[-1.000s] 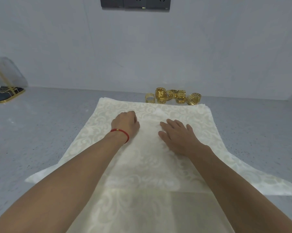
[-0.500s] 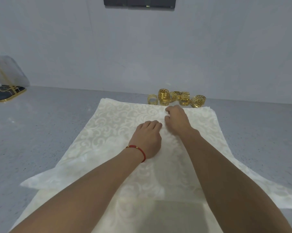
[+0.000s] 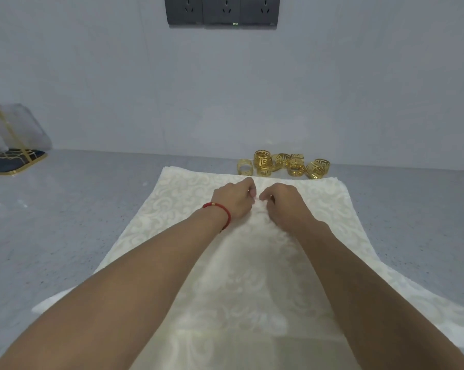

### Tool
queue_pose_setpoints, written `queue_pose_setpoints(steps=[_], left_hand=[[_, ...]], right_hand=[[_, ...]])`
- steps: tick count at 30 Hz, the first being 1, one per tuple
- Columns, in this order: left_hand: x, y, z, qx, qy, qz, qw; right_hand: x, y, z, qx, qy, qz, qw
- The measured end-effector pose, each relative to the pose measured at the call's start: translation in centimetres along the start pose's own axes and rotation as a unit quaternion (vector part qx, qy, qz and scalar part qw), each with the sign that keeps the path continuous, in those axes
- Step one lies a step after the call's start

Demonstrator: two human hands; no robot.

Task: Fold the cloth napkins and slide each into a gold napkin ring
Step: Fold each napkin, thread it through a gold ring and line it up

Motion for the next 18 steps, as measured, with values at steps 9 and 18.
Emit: queue_pose_setpoints(steps=[9, 18], left_hand=[[-0.6, 1.7, 2.9, -0.022, 0.083, 0.145, 0.986], [-0.6, 2.0, 3.2, -0.021, 0.122, 0.223, 0.967]], right_hand=[[-0.5, 1.4, -0.2, 0.036, 0.014, 0.047, 0.998], [-0.2, 1.1, 2.1, 0.025, -0.01, 0.011, 1.0]])
Point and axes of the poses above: each hand's wrist, its own z-axis towards the middle knuckle, its own x-axis out of the back of the hand, y = z × x, the point moved 8 cm from there along z, towards the middle knuckle, and after that the axes turned 13 degrees about z, right-handed, at the moved point
